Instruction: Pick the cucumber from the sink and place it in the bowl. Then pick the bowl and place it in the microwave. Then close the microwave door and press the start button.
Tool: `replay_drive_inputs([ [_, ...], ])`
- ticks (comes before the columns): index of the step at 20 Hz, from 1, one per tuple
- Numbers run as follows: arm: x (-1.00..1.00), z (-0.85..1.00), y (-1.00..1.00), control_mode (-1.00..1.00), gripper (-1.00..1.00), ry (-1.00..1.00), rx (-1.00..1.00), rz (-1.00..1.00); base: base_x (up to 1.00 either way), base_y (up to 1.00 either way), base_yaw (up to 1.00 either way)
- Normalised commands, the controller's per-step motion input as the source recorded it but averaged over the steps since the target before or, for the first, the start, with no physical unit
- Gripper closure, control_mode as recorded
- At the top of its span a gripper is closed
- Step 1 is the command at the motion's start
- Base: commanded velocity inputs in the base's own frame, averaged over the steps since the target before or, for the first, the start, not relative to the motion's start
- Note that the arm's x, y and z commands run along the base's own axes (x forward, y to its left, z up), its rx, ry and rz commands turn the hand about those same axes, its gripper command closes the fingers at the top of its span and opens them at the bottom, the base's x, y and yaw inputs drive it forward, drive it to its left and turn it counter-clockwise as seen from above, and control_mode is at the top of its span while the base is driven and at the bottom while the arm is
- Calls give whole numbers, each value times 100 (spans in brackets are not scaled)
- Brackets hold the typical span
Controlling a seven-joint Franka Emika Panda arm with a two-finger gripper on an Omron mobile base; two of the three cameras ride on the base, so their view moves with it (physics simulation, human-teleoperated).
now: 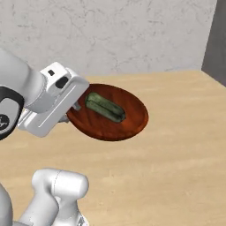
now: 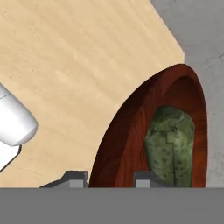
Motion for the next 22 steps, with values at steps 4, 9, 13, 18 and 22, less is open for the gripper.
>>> replay_drive_inputs([
  [4,0,0,0,100,100,0,0,0,0,5,89],
  [9,0,0,0,100,100,0,0,0,2,10,87],
  [13,0,0,0,100,100,0,0,0,37,12,77],
  [18,0,0,0,100,100,0,0,0,71,6,67],
  [22,0,0,0,100,100,0,0,0,51,13,72],
])
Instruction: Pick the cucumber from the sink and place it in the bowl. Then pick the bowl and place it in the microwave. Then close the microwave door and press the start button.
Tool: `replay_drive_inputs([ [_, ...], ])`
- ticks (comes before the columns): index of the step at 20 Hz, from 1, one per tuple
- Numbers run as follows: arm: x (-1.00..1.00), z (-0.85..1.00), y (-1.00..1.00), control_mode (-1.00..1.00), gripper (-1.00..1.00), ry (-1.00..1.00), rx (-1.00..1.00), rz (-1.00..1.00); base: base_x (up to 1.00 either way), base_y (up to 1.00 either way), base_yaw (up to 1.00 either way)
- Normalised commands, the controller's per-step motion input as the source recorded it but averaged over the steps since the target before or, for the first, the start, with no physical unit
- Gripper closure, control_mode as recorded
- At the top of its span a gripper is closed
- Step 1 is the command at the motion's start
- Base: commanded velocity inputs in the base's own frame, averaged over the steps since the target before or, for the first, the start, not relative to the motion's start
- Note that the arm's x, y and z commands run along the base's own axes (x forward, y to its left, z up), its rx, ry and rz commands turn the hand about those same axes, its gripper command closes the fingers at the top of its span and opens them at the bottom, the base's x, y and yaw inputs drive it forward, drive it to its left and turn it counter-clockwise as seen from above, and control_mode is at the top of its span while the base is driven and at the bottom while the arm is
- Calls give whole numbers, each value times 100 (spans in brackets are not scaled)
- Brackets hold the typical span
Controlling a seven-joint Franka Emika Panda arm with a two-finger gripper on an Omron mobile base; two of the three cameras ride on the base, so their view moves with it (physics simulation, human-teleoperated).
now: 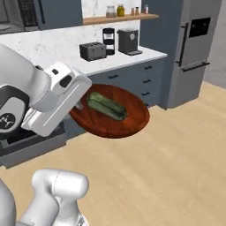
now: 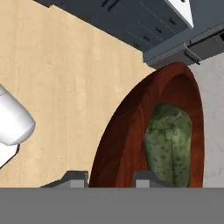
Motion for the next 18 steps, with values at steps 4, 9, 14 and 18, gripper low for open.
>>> replay_drive_inputs([
  [4,0,0,0,100,100,0,0,0,36,6,80],
  [9,0,0,0,100,100,0,0,0,39,2,82],
  [14,0,0,0,100,100,0,0,0,95,-10,70],
  [18,0,0,0,100,100,0,0,0,100,-32,59],
])
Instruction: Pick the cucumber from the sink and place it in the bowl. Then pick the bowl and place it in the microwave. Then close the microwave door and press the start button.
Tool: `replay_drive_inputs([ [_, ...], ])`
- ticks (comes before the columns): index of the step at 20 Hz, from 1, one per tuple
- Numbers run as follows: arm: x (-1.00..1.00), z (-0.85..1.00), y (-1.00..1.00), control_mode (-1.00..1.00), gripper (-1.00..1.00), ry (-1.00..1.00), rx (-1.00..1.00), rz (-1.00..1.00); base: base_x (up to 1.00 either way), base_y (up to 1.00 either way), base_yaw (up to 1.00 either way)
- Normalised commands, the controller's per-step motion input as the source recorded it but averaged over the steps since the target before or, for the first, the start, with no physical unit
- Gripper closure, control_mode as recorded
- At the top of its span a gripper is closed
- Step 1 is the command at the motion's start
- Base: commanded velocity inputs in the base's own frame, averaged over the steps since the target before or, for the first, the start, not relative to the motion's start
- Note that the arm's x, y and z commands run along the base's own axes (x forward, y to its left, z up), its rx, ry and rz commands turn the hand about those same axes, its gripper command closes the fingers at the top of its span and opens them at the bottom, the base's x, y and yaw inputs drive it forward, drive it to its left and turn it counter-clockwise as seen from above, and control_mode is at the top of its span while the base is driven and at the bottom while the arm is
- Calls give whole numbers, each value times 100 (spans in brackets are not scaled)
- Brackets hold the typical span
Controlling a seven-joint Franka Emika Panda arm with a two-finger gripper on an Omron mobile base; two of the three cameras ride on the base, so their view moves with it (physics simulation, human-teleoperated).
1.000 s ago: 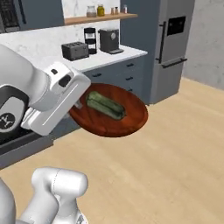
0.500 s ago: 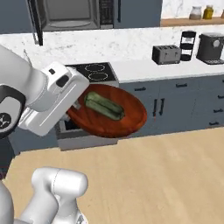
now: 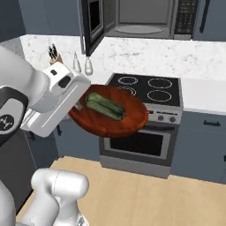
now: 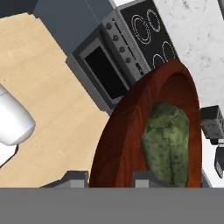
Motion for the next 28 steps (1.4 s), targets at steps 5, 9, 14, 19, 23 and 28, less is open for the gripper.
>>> replay_drive_inputs([
  [5,0,0,0,100,100,0,0,0,96,-90,42],
  [9,0,0,0,100,100,0,0,0,79,-98,25],
  [14,0,0,0,100,100,0,0,0,74,-35,2],
  [19,0,0,0,100,100,0,0,0,61,0,-17],
  [23,0,0,0,100,100,0,0,0,64,-3,-26],
  [28,0,0,0,100,100,0,0,0,61,0,-27],
])
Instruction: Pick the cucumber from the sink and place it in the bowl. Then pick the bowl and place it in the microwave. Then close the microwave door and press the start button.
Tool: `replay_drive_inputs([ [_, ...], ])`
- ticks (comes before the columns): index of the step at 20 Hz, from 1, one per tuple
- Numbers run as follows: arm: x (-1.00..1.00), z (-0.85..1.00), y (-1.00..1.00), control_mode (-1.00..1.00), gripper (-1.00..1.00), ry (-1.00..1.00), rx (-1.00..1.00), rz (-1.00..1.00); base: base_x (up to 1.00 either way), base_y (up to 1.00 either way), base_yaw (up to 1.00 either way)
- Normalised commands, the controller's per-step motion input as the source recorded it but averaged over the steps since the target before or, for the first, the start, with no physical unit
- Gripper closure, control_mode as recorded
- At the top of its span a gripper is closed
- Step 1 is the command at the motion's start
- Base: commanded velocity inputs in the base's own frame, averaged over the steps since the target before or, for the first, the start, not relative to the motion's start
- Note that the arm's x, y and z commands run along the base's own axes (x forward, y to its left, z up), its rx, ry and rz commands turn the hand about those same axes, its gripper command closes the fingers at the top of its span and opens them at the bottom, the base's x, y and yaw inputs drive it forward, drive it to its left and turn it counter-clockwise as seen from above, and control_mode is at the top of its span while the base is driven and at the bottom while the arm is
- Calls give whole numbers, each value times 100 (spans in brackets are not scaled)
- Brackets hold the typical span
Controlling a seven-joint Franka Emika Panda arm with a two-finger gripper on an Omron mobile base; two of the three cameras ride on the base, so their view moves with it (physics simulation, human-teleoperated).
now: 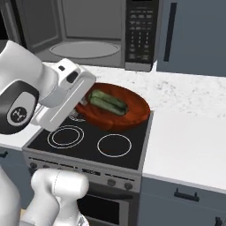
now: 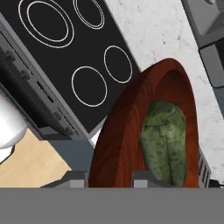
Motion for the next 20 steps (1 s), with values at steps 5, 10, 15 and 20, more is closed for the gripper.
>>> replay_drive_inputs([
  [5,0,0,0,100,100,0,0,0,6,2,-16],
  [10,0,0,0,100,100,0,0,0,-7,49,-16],
  [15,0,0,0,100,100,0,0,0,0,24,-1],
  [20,44,41,4,-100,100,-12,0,28,2,0,3],
])
